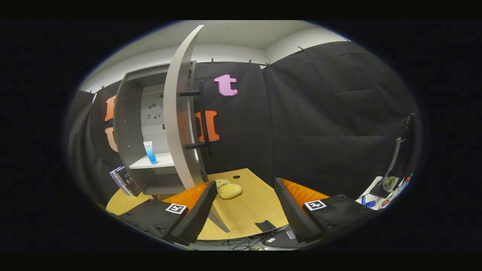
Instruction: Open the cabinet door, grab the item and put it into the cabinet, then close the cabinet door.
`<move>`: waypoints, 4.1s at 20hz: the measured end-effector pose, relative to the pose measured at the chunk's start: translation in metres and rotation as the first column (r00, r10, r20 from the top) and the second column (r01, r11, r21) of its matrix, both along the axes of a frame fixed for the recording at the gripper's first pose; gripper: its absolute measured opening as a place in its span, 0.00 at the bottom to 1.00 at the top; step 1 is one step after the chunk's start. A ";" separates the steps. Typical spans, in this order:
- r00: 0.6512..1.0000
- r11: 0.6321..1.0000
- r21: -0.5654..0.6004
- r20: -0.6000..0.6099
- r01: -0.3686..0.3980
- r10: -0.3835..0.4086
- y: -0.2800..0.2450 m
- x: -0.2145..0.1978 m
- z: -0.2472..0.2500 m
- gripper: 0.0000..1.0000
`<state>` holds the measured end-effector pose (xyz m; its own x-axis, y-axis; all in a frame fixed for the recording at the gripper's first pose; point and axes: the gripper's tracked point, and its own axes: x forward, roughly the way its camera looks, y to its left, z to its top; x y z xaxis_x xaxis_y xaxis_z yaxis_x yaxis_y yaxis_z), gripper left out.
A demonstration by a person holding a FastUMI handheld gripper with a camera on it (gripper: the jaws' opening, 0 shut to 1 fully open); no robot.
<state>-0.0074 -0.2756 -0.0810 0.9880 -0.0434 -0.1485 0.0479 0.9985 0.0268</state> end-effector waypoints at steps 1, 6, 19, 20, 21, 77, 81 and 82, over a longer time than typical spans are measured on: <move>1.000 1.000 0.005 -0.002 -0.012 0.012 0.002 0.001 -0.001 0.98; 1.000 1.000 -0.018 0.000 -0.024 0.024 0.002 0.008 -0.004 0.98; 0.996 0.996 0.018 -0.005 -0.092 0.092 0.054 -0.007 -0.012 0.97; 0.995 0.995 0.013 -0.003 -0.102 0.102 0.062 -0.008 -0.012 0.97; 0.993 0.993 0.009 -0.006 -0.115 0.115 0.071 -0.010 -0.015 0.97; 0.970 0.970 -0.026 -0.028 -0.240 0.240 0.383 0.035 0.041 0.97; 0.978 0.978 -0.034 0.013 -0.208 0.209 0.369 0.030 0.063 0.97; 0.979 0.978 -0.031 0.019 -0.204 0.205 0.369 0.030 0.067 0.97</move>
